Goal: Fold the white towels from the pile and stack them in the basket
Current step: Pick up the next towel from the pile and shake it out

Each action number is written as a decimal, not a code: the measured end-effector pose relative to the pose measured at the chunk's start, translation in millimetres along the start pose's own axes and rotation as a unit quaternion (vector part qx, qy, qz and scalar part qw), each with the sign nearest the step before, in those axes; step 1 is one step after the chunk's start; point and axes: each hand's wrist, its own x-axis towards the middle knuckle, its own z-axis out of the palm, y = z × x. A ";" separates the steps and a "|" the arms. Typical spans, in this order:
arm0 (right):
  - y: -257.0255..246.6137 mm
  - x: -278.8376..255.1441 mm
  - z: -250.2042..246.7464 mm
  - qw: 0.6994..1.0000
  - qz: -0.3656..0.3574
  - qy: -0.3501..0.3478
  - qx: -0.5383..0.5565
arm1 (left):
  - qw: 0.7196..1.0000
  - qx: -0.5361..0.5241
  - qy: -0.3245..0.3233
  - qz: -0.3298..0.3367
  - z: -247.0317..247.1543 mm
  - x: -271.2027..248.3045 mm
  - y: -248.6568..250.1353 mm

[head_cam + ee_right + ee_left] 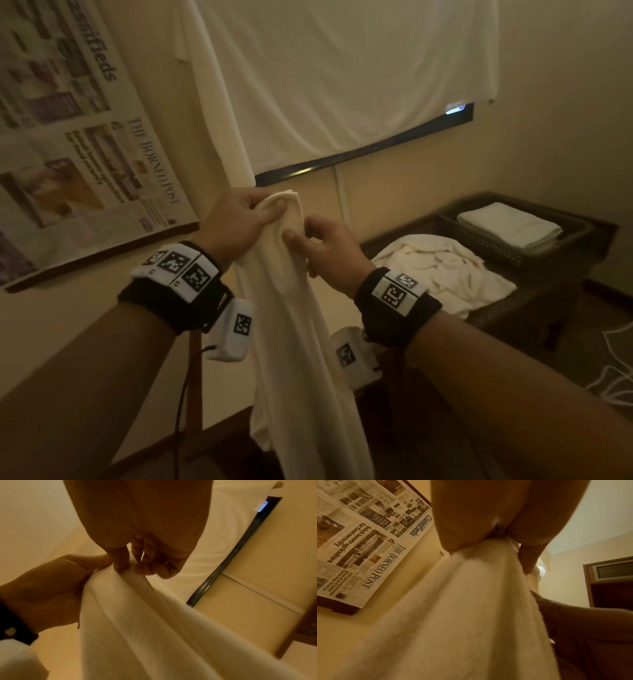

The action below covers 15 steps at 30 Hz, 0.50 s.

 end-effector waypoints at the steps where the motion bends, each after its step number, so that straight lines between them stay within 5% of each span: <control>1: 2.6 -1.2 3.7 1.000 -0.002 0.021 0.004 | 1.000 -0.003 -0.001 -0.001 -1.1 -1.7 -1.3; 5: 2.6 -9.0 7.8 0.996 0.023 0.078 0.046 | 0.999 -0.031 0.013 -0.026 -3.8 -3.9 -13.4; 9: 13.8 -20.2 -1.3 0.997 0.066 0.023 0.034 | 0.994 -0.079 0.044 -0.061 -0.5 -2.0 -19.9; 15: 104.7 -67.8 -56.0 0.966 0.148 -0.035 -0.210 | 0.959 -0.208 0.104 -0.160 -4.7 13.1 -30.1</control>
